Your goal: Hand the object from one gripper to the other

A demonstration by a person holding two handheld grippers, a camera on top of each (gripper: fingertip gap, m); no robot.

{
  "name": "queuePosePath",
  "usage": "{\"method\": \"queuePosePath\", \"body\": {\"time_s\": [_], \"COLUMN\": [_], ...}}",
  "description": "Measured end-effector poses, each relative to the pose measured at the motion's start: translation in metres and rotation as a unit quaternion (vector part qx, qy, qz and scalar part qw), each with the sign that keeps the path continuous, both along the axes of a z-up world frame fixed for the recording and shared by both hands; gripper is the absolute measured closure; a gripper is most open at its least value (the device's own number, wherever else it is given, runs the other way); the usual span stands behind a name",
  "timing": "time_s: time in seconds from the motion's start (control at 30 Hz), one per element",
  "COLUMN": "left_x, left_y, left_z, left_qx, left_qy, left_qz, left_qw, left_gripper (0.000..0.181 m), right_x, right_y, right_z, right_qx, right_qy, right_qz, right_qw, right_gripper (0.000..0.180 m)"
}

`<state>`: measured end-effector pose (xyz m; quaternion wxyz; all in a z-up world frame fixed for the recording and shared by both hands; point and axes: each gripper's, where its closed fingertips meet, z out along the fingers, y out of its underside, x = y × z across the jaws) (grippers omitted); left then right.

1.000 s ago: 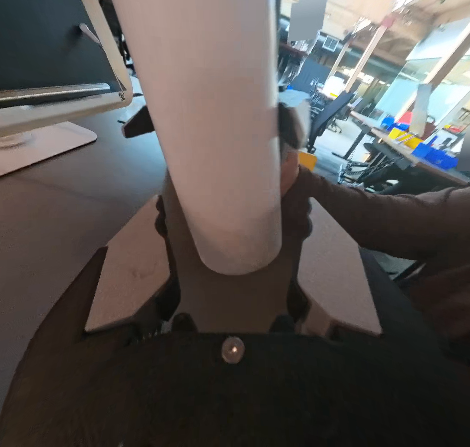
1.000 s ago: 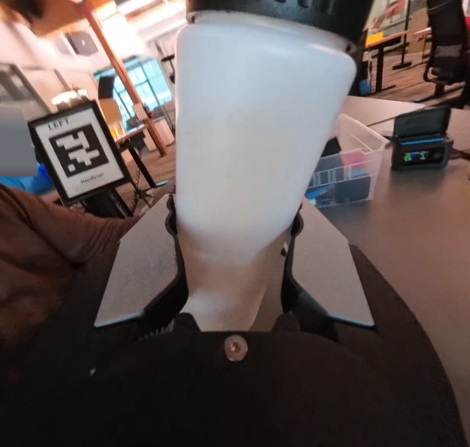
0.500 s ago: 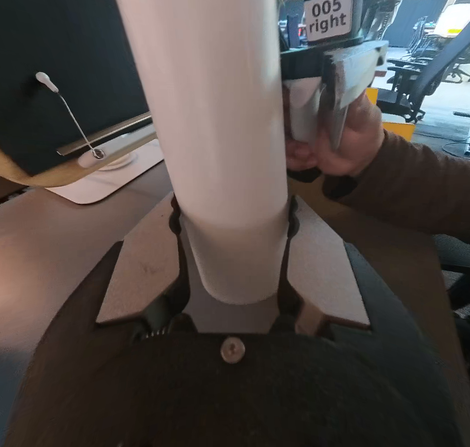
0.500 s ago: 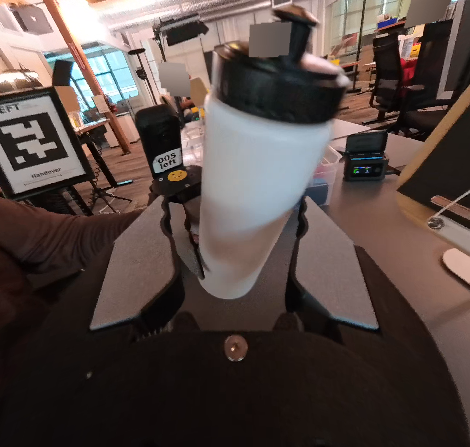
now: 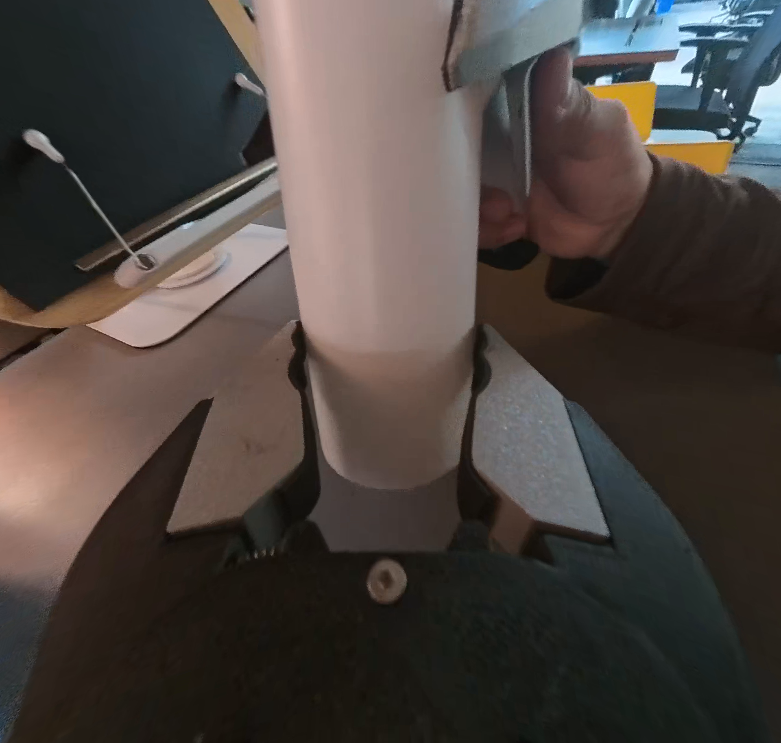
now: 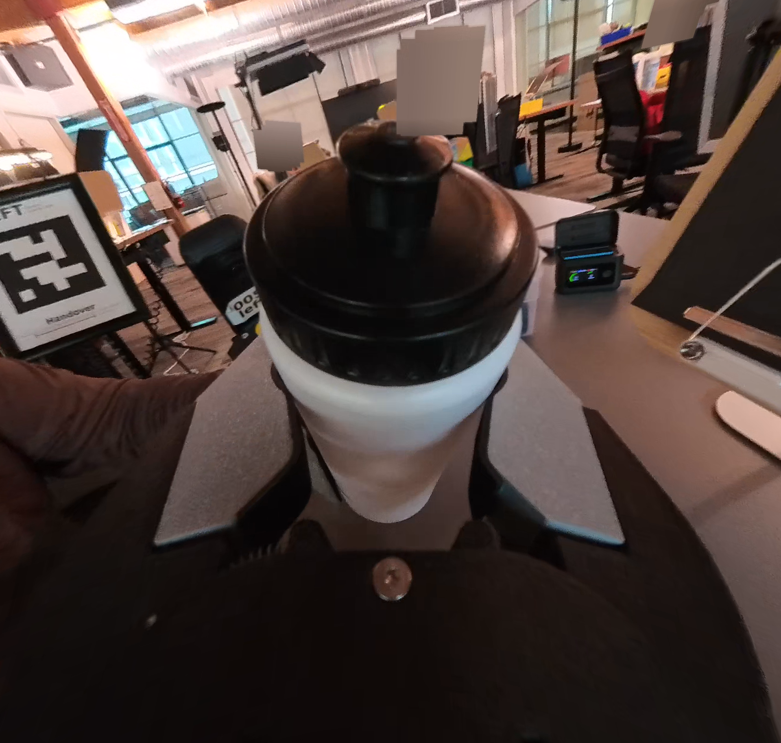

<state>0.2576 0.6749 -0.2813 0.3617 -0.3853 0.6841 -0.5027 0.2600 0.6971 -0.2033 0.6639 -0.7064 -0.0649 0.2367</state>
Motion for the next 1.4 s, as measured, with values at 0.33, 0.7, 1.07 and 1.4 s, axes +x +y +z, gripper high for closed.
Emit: {"method": "queuePosePath", "body": {"time_s": [0.33,0.7,1.07,1.4], "left_x": [-0.002,-0.003,-0.013,-0.014], "left_y": [0.009,-0.009,0.046,0.037], "left_z": [0.014,0.005,0.072,0.078], "left_qx": [0.007,0.033,-0.220,-0.240], "left_qy": [-0.045,-0.026,-0.142,-0.165], "left_qz": [0.018,-0.021,0.005,-0.012], "left_qw": [0.999,0.999,0.965,0.957], "left_gripper": [0.093,0.095,0.095,0.095], "right_x": [-0.010,-0.047,-0.001,-0.048], "right_y": [0.003,0.007,-0.009,0.021], "right_z": [-0.018,-0.014,0.004,-0.071], "right_qx": [-0.043,-0.002,0.002,-0.129], "right_qy": [-0.143,-0.131,-0.019,-0.161], "right_qz": [-0.022,0.028,0.012,0.039], "right_qw": [0.989,0.991,1.000,0.978], "right_gripper": [0.087,0.084,0.072,0.083]}}
